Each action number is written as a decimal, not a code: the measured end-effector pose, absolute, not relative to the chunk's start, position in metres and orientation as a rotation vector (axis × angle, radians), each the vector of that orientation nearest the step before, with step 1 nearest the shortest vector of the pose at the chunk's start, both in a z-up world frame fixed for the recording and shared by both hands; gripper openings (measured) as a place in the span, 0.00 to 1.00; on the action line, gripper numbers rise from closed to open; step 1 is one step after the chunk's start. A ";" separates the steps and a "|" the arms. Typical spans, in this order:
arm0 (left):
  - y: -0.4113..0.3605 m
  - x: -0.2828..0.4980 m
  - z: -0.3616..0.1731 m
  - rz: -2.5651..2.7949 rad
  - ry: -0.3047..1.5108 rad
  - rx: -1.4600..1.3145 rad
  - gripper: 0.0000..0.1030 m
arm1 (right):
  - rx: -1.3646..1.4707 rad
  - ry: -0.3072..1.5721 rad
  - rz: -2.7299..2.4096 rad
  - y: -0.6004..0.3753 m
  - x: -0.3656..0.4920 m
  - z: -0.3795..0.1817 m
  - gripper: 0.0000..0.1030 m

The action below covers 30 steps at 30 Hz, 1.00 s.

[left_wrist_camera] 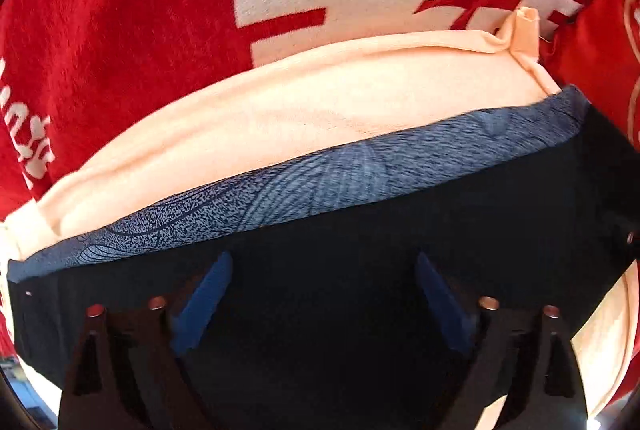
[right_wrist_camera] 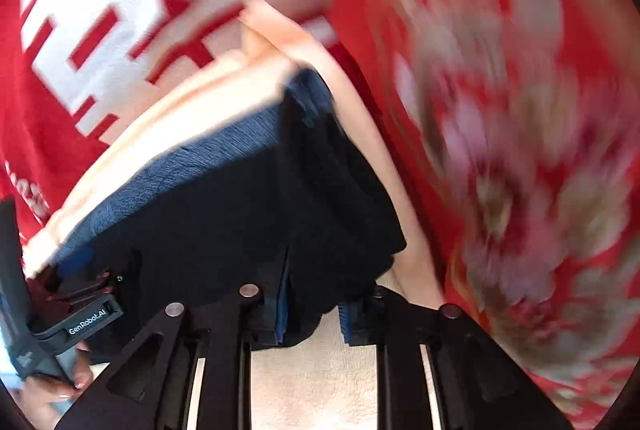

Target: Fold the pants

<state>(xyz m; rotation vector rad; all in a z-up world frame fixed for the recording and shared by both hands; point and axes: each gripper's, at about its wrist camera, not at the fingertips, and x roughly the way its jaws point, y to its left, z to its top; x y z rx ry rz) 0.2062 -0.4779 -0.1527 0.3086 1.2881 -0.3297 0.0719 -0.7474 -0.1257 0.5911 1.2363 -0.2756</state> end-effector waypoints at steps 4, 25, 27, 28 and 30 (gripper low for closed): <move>-0.457 0.208 -0.146 -0.333 1.328 0.300 0.93 | 0.583 1.233 -0.339 -0.746 0.048 -0.103 0.48; -0.200 0.157 -0.098 -0.155 1.347 0.221 0.93 | 0.894 1.330 0.034 -0.563 0.027 -0.111 0.60; -0.170 0.158 -0.096 -0.146 1.338 0.221 0.93 | 0.977 1.328 0.102 -0.527 0.029 -0.119 0.60; -0.159 0.159 -0.095 -0.141 1.332 0.225 0.93 | 1.026 1.328 0.136 -0.508 0.029 -0.125 0.60; -0.129 0.166 -0.098 -0.115 1.317 0.244 0.93 | 1.095 1.324 0.195 -0.476 0.033 -0.134 0.60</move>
